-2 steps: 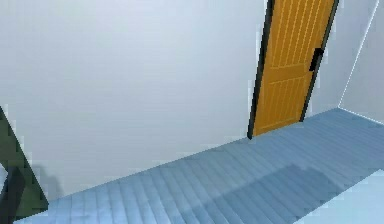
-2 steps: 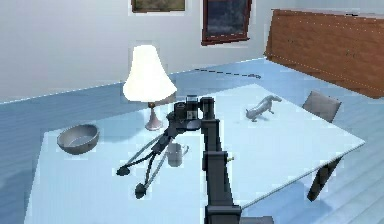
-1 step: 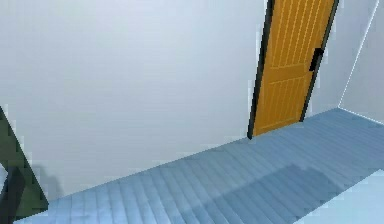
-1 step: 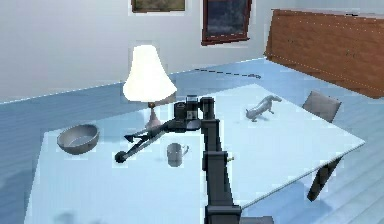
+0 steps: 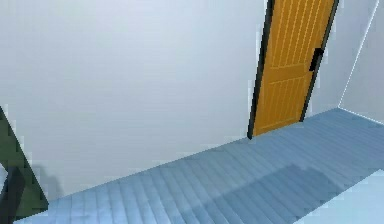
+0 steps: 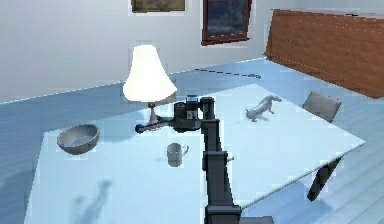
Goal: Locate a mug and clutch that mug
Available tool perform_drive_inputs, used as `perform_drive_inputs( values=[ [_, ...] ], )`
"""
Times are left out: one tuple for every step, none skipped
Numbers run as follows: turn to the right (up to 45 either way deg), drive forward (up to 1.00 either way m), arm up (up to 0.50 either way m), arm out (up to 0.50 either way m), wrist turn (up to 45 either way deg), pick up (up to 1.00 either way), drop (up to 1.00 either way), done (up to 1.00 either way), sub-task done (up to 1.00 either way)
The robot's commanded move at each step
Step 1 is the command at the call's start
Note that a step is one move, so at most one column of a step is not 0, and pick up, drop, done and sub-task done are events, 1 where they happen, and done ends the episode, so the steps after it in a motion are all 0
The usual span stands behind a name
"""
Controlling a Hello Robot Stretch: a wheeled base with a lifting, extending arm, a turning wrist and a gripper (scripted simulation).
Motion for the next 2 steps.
perform_drive_inputs(
  values=[
    [0.0,0.0,0.0,0.0,21.0,0.0,0.0,0.0,0.0],
    [0.0,0.0,-0.3,0.0,0.0,0.0,0.0,0.0,0.0]
  ],
)
